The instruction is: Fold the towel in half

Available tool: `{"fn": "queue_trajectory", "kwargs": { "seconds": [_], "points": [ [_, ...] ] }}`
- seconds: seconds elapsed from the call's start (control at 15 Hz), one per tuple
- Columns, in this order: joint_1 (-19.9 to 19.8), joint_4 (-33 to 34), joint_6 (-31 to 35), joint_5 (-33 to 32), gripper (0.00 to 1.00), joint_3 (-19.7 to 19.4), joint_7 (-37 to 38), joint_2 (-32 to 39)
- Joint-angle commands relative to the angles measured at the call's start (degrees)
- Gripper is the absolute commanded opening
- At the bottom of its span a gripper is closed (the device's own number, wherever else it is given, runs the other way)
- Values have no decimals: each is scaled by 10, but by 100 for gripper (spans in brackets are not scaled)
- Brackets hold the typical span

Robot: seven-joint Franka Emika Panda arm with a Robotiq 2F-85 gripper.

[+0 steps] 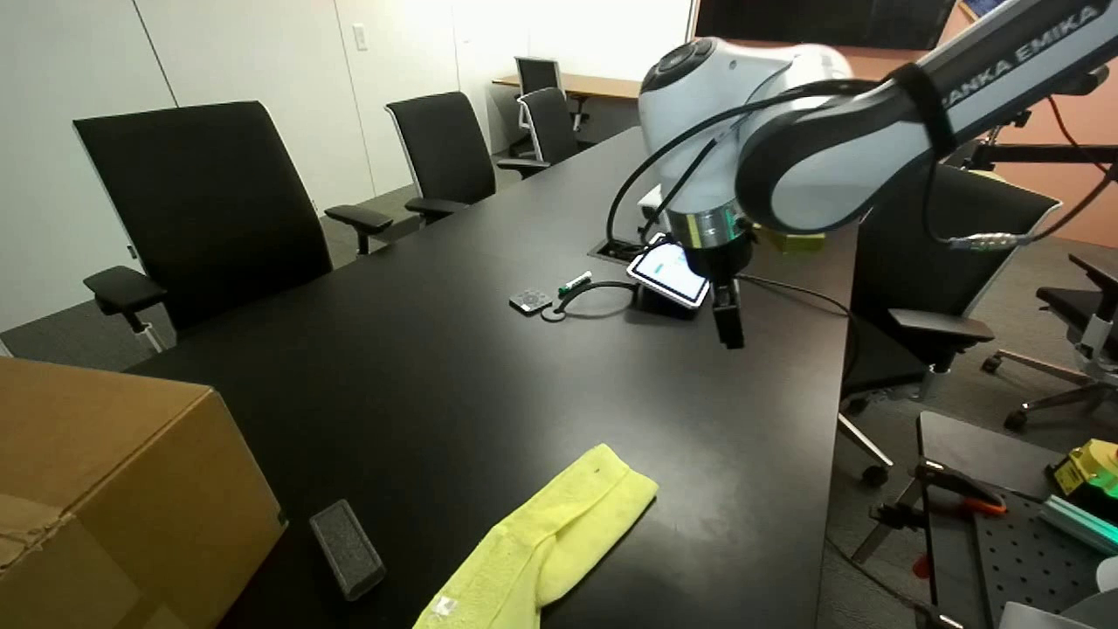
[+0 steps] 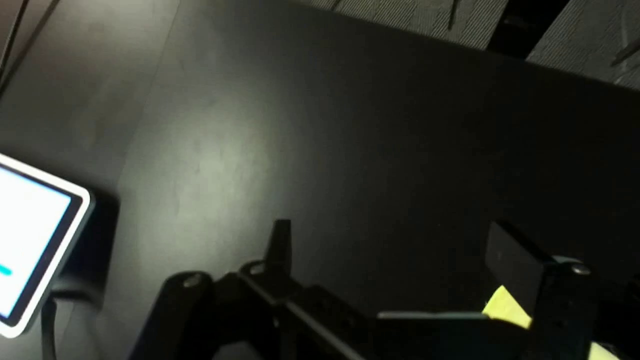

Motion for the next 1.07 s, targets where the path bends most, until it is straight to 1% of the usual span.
{"fn": "queue_trajectory", "kwargs": {
  "seconds": [0.0,0.33,0.53,0.73,1.0],
  "points": [
    [-25,-77,-79,59,100,3,6,-130],
    [-52,-126,-195,111,100,-8,-13,-283],
    [-62,-142,-255,126,100,-21,-34,-370],
    [-64,-161,-256,131,100,-39,-57,-442],
    [-60,-195,-212,146,100,-61,-78,-524]
  ]
}}
